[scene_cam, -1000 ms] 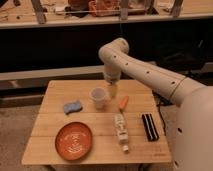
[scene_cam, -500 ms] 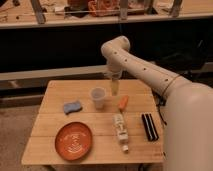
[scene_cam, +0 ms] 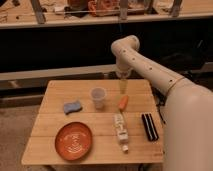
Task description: Move the arm in a circular motion
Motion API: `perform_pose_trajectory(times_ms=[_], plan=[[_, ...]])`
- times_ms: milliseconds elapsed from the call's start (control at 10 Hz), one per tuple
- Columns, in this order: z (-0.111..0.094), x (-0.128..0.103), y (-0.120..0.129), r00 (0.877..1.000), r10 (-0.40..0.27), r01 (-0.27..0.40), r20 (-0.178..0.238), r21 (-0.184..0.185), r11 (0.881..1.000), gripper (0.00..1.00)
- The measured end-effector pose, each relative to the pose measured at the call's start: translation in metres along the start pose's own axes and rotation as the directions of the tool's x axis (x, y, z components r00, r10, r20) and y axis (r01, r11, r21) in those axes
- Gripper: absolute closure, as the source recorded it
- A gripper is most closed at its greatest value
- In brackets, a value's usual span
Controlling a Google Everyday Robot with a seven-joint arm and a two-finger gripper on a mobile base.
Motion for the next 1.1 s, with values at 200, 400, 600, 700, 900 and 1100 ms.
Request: perform_pose_trajectory(times_ms=[200,400,600,700,900,1100], plan=[[0.003,0.036,0.013,0.998,0.058,-0.058,-0.015,-0.01,0.998,0.2],[0.008,0.073,0.04,0.992,0.125,-0.125,-0.034,-0.02,0.992,0.2],[0.008,0.083,0.067,0.987,0.157,-0.157,-0.039,-0.014,0.987,0.2],[0.003,0.082,0.076,0.987,0.159,-0.159,-0.036,-0.006,0.987,0.2],[-0.006,0.076,0.086,0.987,0.154,-0.154,-0.036,0.014,0.988,0.2],[-0.013,0.068,0.097,0.987,0.155,-0.155,-0.029,0.014,0.988,0.2]])
